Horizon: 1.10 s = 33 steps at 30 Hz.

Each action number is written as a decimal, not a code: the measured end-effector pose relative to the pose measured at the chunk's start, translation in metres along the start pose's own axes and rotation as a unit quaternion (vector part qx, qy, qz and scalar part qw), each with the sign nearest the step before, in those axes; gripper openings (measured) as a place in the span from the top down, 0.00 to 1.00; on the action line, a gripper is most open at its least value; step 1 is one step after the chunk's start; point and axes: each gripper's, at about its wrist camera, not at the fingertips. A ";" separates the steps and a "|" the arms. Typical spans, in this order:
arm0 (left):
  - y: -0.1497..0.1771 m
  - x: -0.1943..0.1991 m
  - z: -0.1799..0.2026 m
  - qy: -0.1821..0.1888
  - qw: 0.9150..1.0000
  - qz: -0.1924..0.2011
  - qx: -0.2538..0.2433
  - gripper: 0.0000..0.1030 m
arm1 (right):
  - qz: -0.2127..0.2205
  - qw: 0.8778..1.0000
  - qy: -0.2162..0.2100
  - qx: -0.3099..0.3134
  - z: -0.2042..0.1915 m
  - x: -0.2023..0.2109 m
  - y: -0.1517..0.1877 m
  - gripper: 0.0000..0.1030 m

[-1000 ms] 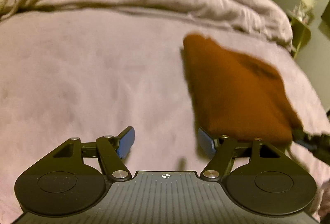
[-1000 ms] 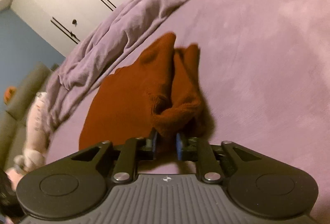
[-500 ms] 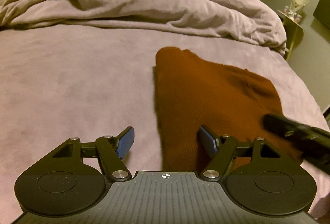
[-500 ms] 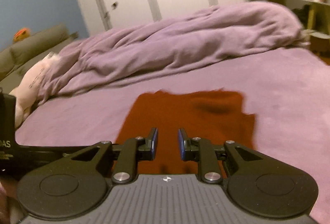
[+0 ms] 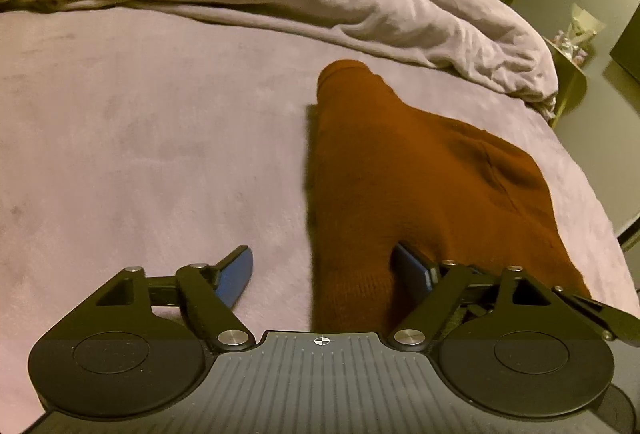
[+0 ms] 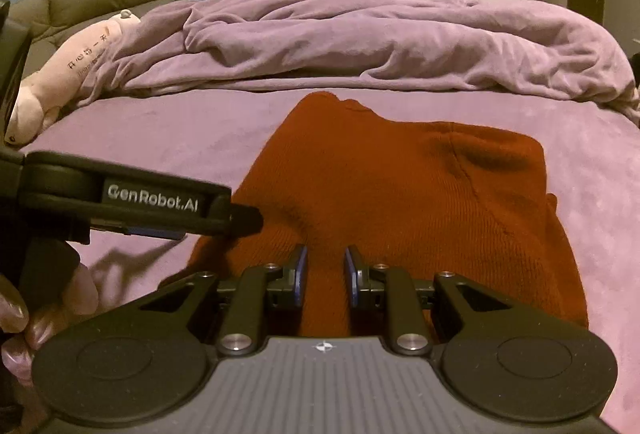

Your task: Fold small clothes

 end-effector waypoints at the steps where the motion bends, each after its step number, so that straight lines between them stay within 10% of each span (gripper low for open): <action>1: 0.001 0.000 -0.001 -0.002 1.000 0.000 0.003 0.14 | 0.000 1.000 -0.002 -0.002 0.001 0.000 0.000 0.80; 6: -0.013 0.016 -0.003 0.007 1.000 0.007 0.017 0.20 | 0.007 1.000 -0.020 -0.013 0.011 0.014 -0.011 0.80; 19: -0.025 -0.041 0.032 -0.001 1.000 -0.012 -0.011 0.16 | 0.001 0.992 0.118 0.037 0.076 -0.005 -0.008 0.74; 25: -0.024 -0.040 0.036 -0.006 0.999 -0.011 -0.044 0.11 | 0.006 0.995 0.103 0.011 0.090 -0.003 -0.010 0.71; 28: -0.035 -0.026 0.015 0.019 1.000 -0.016 -0.015 0.11 | 0.002 0.995 0.099 -0.030 0.103 0.012 -0.016 0.40; 33: -0.044 -0.023 -0.027 0.095 0.993 -0.050 0.058 0.13 | -0.040 0.982 0.010 -0.186 0.159 0.010 -0.014 0.33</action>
Point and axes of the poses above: each gripper's, at about its wrist camera, not at the fingertips, and x roughly against the way its jaws point, z to its right, y to its underside, and after that the axes turned 5 degrees about z, right-handed
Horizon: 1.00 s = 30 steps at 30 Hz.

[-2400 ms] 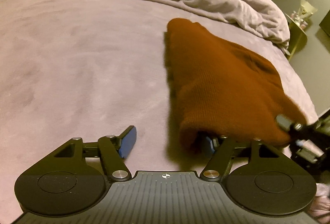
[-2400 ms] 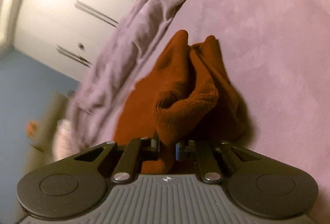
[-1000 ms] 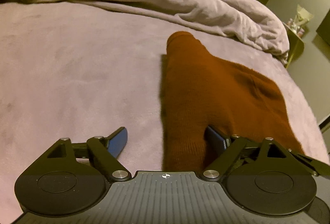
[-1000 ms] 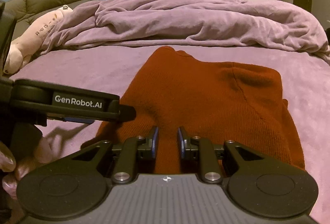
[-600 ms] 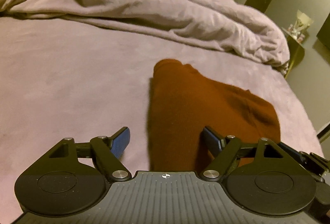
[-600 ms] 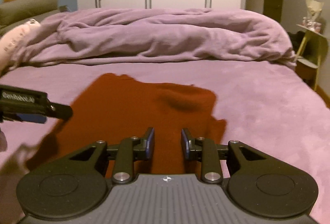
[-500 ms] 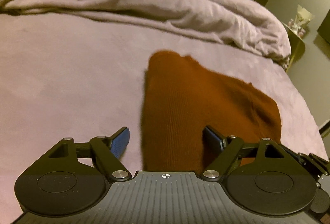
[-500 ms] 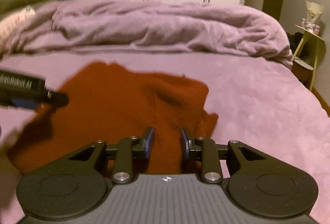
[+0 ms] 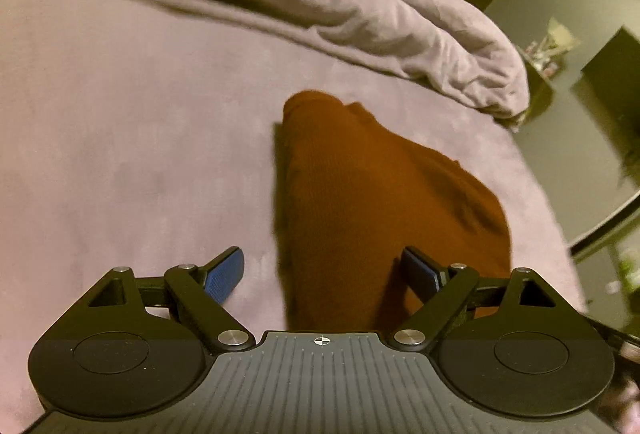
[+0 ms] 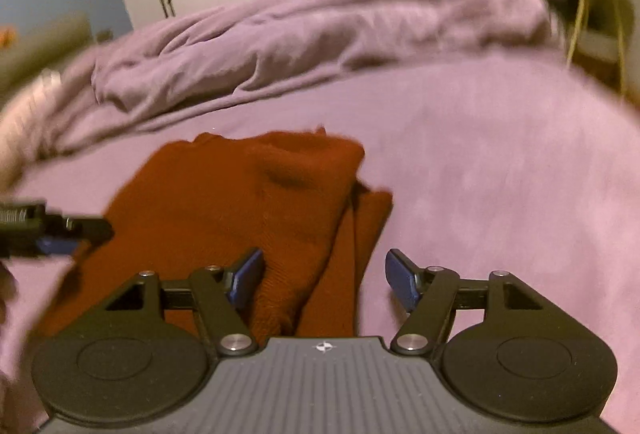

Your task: Fold small clothes

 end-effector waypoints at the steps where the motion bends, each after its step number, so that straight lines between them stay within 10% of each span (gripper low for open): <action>1: 0.000 -0.003 -0.005 0.010 1.000 -0.011 0.013 0.13 | -0.012 0.999 -0.015 -0.028 0.008 -0.004 -0.002 0.33; 12: -0.004 -0.048 -0.002 0.071 0.996 -0.037 0.046 0.21 | -0.052 0.982 -0.099 -0.153 0.035 -0.048 -0.006 0.45; 16: -0.006 -0.048 -0.007 0.074 0.995 -0.034 0.052 0.41 | -0.058 0.977 -0.109 -0.173 0.037 -0.058 -0.007 0.56; 23: -0.019 -0.016 0.005 0.090 0.996 -0.021 0.019 0.52 | -0.042 0.983 -0.118 -0.136 0.001 -0.043 -0.016 0.68; 30: -0.043 0.056 -0.008 0.022 0.999 0.016 -0.022 0.50 | -0.058 0.970 -0.193 -0.136 -0.063 -0.047 -0.012 0.72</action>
Point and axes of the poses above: each gripper's, at about its wrist camera, not at the fingertips, and x roughly against the way its jaws point, z to its right, y to its underside, and after that the axes turned 5 degrees about z, right-handed
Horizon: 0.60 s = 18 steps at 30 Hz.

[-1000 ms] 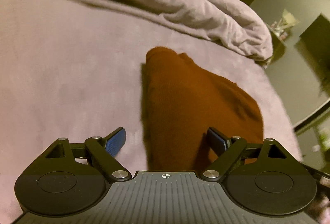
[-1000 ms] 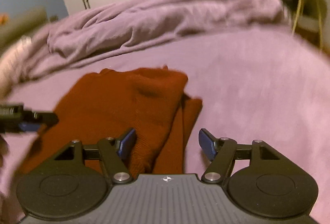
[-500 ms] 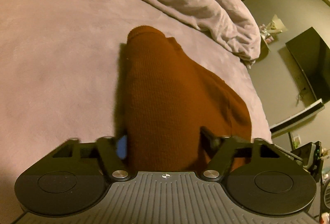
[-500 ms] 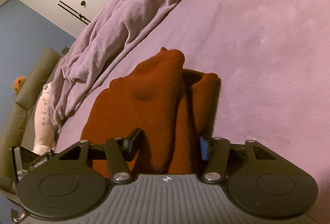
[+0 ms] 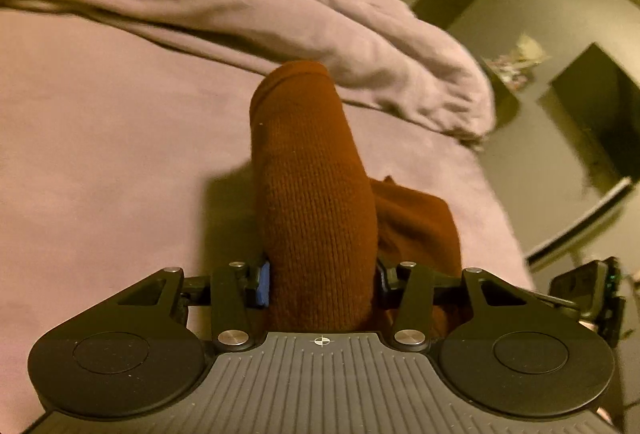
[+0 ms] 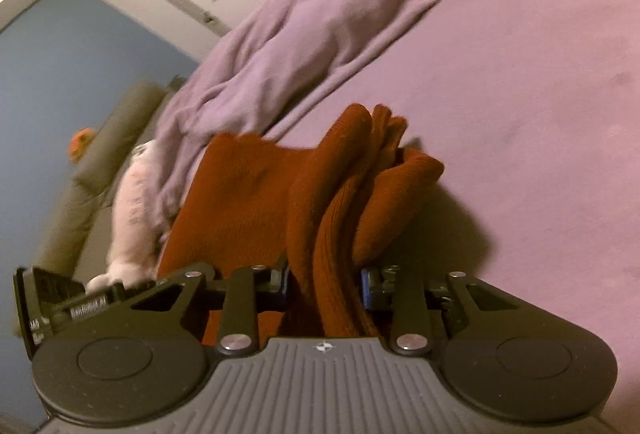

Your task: Fold small clothes

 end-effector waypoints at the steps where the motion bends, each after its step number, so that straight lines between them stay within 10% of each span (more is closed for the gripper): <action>1: 0.002 0.010 -0.005 -0.030 0.999 0.003 -0.022 0.49 | -0.005 1.000 -0.007 0.000 -0.006 -0.006 0.006 0.72; 5: 0.024 0.037 -0.030 -0.124 0.991 -0.010 -0.051 0.48 | -0.022 0.999 0.028 0.003 -0.018 -0.021 0.022 0.64; 11: 0.090 0.108 -0.039 -0.134 0.986 0.038 -0.088 0.43 | 0.032 0.996 0.065 0.061 -0.040 0.036 0.058 0.38; 18: 0.132 0.080 -0.018 -0.141 0.983 0.015 -0.114 0.39 | 0.014 0.997 0.069 0.015 -0.044 0.037 0.109 0.40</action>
Point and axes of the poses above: each gripper's, at about its wrist camera, not at the fingertips, and x roughly against the way its jaws point, z to its right, y to its underside, and after that the axes turned 5 degrees about z, right-handed
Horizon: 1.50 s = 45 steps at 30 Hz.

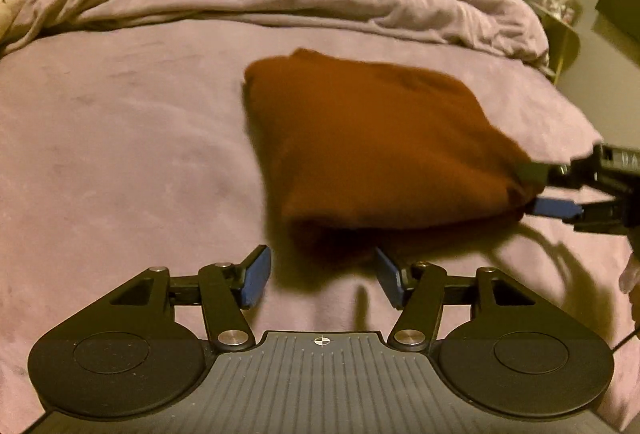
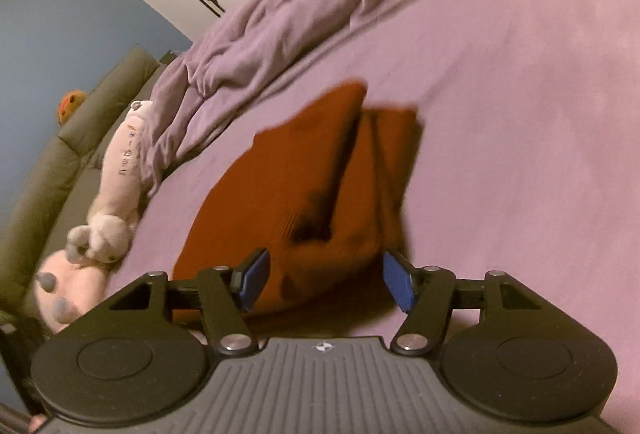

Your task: Fold small clothes

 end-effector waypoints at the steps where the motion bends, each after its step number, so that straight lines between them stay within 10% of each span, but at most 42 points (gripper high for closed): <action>1: 0.000 -0.003 0.004 -0.009 1.000 0.003 0.001 0.39 | 0.010 1.000 0.006 0.000 -0.004 -0.001 0.001 0.42; 5: -0.003 -0.008 0.006 -0.031 0.999 0.010 0.022 0.39 | 0.017 1.000 0.018 -0.010 -0.012 -0.003 0.001 0.67; 16: -0.008 -0.018 -0.004 -0.048 0.997 -0.006 0.068 0.42 | 0.011 0.998 0.035 0.053 -0.032 -0.022 0.009 0.70; 23: -0.010 -0.012 -0.007 -0.042 0.996 0.002 0.084 0.61 | 0.041 0.994 0.044 0.089 -0.041 -0.013 0.013 0.91; 36: -0.022 0.042 -0.033 -0.080 0.993 0.046 0.078 0.50 | 0.074 0.978 0.113 0.161 -0.046 0.014 0.016 0.76; 41: -0.042 0.024 -0.018 -0.058 0.994 0.052 0.074 0.44 | 0.134 0.935 0.192 0.266 -0.087 0.013 0.013 0.70; 45: -0.033 0.002 -0.005 -0.053 0.997 0.032 0.055 0.43 | 0.126 0.939 0.145 0.285 -0.096 0.008 0.009 0.70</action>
Point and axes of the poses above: each gripper's, at about its wrist camera, not at the fingertips, and x roughly against the way its jaws point, z to its right, y to its underside, and after that the axes turned 5 degrees about z, right-handed
